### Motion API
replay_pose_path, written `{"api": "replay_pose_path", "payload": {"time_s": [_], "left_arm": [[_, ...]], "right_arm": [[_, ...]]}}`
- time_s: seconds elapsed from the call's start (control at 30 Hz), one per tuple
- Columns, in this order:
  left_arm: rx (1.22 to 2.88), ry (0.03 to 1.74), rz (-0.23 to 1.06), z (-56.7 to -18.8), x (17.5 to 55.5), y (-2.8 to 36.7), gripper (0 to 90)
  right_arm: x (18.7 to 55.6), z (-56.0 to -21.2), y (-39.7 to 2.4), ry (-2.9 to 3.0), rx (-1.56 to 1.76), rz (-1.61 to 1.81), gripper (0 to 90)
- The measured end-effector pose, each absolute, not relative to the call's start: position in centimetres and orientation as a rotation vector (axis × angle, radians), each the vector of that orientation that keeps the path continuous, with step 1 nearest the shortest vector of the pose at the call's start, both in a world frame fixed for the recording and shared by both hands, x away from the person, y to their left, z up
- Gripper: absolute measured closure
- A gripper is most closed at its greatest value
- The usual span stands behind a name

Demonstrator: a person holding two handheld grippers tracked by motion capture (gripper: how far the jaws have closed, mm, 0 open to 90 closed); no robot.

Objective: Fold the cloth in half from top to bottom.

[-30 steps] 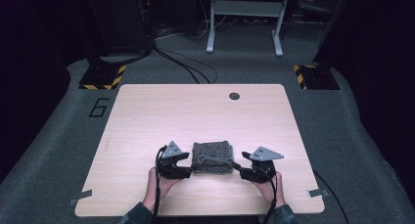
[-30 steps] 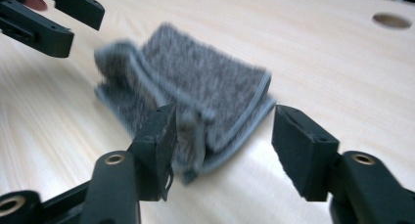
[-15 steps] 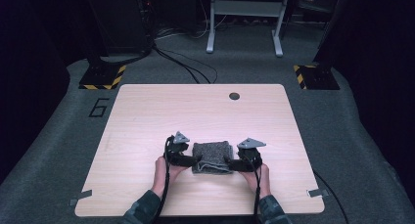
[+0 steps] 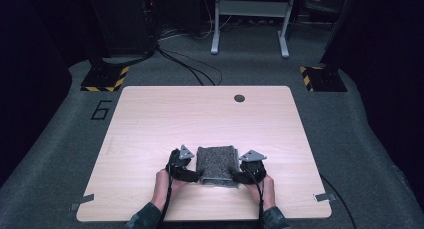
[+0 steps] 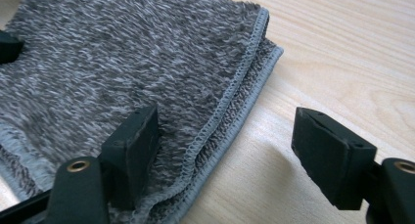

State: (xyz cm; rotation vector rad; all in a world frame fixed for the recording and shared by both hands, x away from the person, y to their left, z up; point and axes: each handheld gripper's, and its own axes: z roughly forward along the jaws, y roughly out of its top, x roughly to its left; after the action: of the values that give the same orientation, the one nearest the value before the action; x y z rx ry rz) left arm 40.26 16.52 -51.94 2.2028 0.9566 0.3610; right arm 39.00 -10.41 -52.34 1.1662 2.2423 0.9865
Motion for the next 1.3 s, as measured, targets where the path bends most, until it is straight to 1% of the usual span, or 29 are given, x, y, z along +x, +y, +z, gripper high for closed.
{"api": "replay_pose_path", "payload": {"time_s": [0.07,0.33,0.6,0.7,0.8,1.03,1.17,1.3], "left_arm": [[2.187,0.962,0.376,-52.1,40.2,16.5,19.4],[2.178,0.991,0.371,-52.2,40.8,17.1,16.9],[2.133,1.008,0.375,-51.5,40.6,18.1,13.9],[2.093,1.024,0.375,-51.0,40.2,18.7,13.4],[2.088,1.024,0.391,-50.5,39.6,19.5,12.1],[2.023,1.073,0.461,-49.5,38.3,22.6,12.5],[2.003,1.129,0.488,-49.7,37.7,24.7,12.5],[1.989,1.195,0.507,-50.6,37.0,26.8,12.5]], "right_arm": [[39.2,-52.5,-10.4,2.242,1.169,0.988,23.5],[40.2,-52.5,-10.1,2.249,1.196,0.975,16.5],[40.4,-52.0,-10.5,2.264,1.22,1.027,15.2],[39.9,-51.4,-11.4,2.238,1.239,1.078,14.8],[39.5,-50.7,-12.5,2.219,1.242,1.102,14.5],[38.5,-50.0,-15.5,2.154,1.297,1.099,15.0],[37.9,-50.1,-17.3,2.117,1.329,1.06,14.7],[37.4,-50.2,-19.5,2.073,1.376,1.024,14.7]]}}
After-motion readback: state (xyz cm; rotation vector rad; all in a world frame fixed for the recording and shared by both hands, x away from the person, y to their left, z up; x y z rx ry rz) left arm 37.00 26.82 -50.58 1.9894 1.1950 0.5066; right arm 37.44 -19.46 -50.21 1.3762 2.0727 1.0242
